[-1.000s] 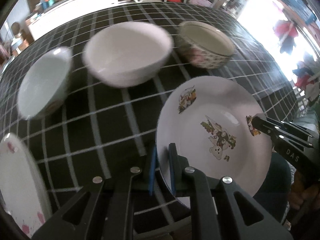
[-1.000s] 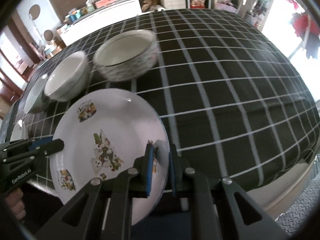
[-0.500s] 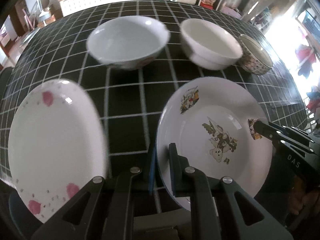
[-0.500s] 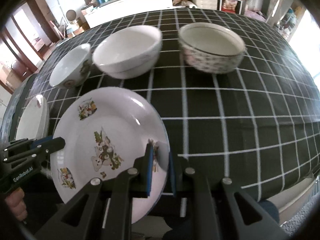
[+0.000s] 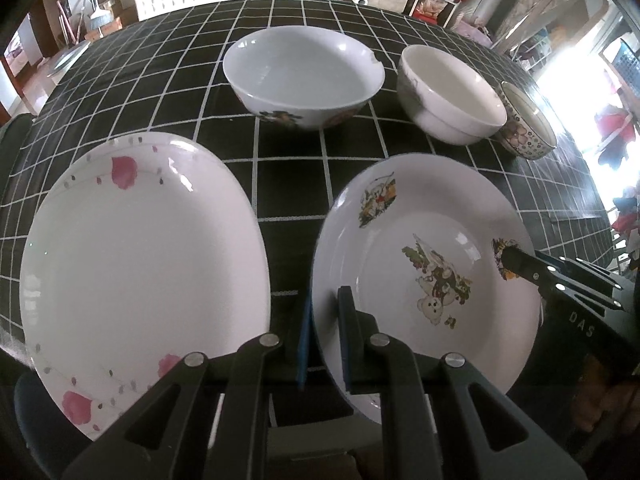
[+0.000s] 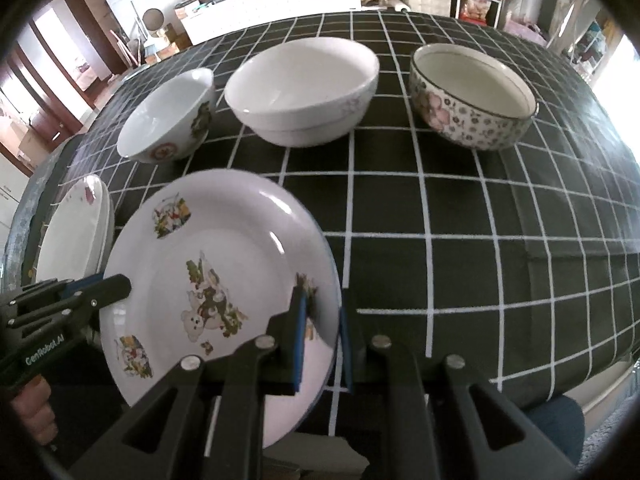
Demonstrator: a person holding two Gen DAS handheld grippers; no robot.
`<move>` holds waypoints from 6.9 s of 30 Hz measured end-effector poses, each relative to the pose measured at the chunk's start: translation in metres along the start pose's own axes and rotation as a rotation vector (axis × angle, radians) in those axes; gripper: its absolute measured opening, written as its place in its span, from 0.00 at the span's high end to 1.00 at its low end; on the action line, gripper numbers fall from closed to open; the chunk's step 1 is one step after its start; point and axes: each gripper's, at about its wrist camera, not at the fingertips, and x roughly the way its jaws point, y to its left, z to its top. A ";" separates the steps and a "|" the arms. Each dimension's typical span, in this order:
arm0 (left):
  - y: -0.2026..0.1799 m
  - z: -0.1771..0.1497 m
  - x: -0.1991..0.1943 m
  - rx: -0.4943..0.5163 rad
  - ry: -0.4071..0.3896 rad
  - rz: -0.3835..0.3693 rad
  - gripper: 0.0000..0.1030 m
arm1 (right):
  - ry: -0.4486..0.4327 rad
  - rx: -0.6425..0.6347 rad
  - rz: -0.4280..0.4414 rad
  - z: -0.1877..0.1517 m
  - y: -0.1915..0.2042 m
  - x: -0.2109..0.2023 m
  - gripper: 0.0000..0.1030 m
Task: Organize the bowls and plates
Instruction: 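Lift the cartoon-print plate and carry it toward the plate stack, then lower the cartoon-print plate onto the pink-dotted plate, then open both tools and withdraw from the plate stack, then move both tools to the plain white bowl and grip its rim, then lift the plain white bowl with both tools toward the other white bowl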
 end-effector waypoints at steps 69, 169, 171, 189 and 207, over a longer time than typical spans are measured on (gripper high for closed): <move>0.175 -0.019 -0.084 -0.235 -0.042 0.152 0.89 | 0.004 -0.217 0.060 0.036 0.196 0.007 0.79; 0.101 0.161 -0.006 -0.166 0.074 -0.143 0.78 | 0.159 0.112 0.190 0.157 0.077 0.035 0.64; 0.102 0.162 -0.003 -0.168 0.077 -0.146 0.78 | 0.165 0.114 0.188 0.158 0.074 0.038 0.67; 0.101 0.168 0.019 -0.135 0.102 -0.112 0.91 | 0.168 0.072 0.114 0.153 0.072 0.043 0.84; 0.067 0.118 -0.015 -0.065 0.102 -0.079 0.92 | 0.162 0.062 0.075 0.114 0.063 0.005 0.89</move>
